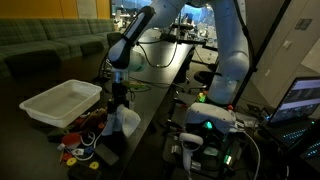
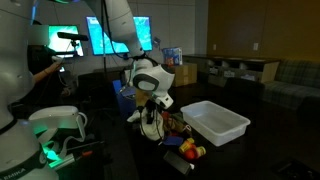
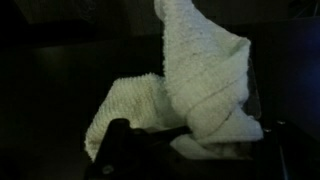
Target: Push the items on the table to the left using the white cloth
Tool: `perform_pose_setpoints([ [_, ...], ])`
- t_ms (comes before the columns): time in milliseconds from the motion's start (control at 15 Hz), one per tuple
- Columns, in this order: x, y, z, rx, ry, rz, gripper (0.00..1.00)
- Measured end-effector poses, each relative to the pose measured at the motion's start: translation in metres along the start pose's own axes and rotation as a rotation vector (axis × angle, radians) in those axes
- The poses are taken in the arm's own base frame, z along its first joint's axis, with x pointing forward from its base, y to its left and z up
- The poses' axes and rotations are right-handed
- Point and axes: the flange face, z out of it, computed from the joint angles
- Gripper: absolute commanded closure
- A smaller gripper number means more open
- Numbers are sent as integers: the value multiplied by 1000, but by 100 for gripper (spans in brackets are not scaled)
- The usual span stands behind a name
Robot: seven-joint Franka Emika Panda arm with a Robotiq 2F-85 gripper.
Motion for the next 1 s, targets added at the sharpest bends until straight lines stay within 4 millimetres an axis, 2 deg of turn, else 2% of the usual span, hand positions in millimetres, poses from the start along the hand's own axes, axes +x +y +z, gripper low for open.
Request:
perform_pose_setpoints([
  [400, 13, 101, -106, 4, 125, 96, 100],
  [600, 17, 148, -148, -2, 211, 168, 100],
  [800, 18, 191, -169, -22, 264, 236, 100],
  [1000, 18, 224, -166, -63, 272, 272, 100],
])
